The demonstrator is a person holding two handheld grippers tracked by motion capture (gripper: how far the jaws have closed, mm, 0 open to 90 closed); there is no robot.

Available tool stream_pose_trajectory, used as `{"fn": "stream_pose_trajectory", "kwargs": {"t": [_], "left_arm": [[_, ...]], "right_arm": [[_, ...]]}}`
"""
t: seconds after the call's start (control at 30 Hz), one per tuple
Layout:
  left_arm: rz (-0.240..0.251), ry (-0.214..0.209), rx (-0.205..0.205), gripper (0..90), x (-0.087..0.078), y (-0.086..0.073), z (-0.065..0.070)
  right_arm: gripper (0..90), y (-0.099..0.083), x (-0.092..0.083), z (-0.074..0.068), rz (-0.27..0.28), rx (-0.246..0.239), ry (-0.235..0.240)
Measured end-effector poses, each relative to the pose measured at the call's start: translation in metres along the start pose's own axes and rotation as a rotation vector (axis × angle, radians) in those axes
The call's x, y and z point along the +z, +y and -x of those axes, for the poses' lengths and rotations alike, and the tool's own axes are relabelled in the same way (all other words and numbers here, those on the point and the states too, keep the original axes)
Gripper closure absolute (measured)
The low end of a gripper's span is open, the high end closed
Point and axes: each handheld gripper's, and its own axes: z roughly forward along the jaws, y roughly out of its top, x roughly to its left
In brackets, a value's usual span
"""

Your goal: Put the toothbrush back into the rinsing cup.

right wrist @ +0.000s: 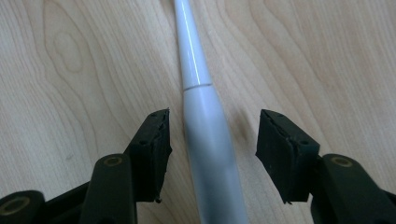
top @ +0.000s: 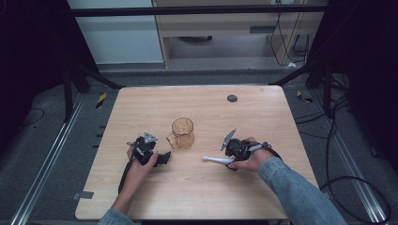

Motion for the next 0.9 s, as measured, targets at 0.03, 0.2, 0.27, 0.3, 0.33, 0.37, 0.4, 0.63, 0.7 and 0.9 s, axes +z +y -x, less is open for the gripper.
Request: {"fn": "stream_pose_trajectory", "kwargs": {"t": [0.03, 0.2, 0.27, 0.3, 0.33, 0.37, 0.4, 0.63, 0.7, 0.9], "left_arm": [[0.0, 0.0, 0.0, 0.0, 0.0, 0.0, 0.0], [0.0, -0.001, 0.001, 0.0, 0.0, 0.0, -0.0001], [0.0, -0.001, 0.001, 0.0, 0.0, 0.0, -0.0001], [0.0, -0.001, 0.001, 0.0, 0.0, 0.0, -0.0001], [0.0, -0.001, 0.001, 0.0, 0.0, 0.0, -0.0001], [0.0, -0.001, 0.001, 0.0, 0.0, 0.0, -0.0001], [0.0, -0.001, 0.001, 0.0, 0.0, 0.0, -0.0001], [0.0, -0.001, 0.001, 0.0, 0.0, 0.0, -0.0001], [0.0, -0.001, 0.001, 0.0, 0.0, 0.0, -0.0001], [0.0, -0.001, 0.001, 0.0, 0.0, 0.0, -0.0001]], "right_arm": [[46.2, -0.0008, 0.0007, 0.0004, -0.002, -0.009, 0.002], [49.7, -0.0023, 0.0017, 0.0002, -0.023, -0.01, 0.023], [51.6, -0.0024, 0.0023, 0.0005, -0.024, -0.016, 0.029], [52.0, -0.0024, 0.0028, 0.0004, -0.027, -0.018, 0.032], [52.8, -0.0023, 0.0031, 0.0005, -0.033, -0.02, 0.037], [53.3, -0.0023, 0.0032, 0.0006, -0.034, -0.022, 0.037], [53.9, -0.0023, 0.0035, 0.0005, -0.033, -0.022, 0.039], [57.4, -0.0012, 0.004, 0.0016, -0.044, -0.025, 0.049], [58.2, -0.0008, 0.0042, 0.0021, -0.048, -0.026, 0.049], [62.4, -0.0005, 0.0042, 0.0043, -0.05, -0.036, 0.051]]}}
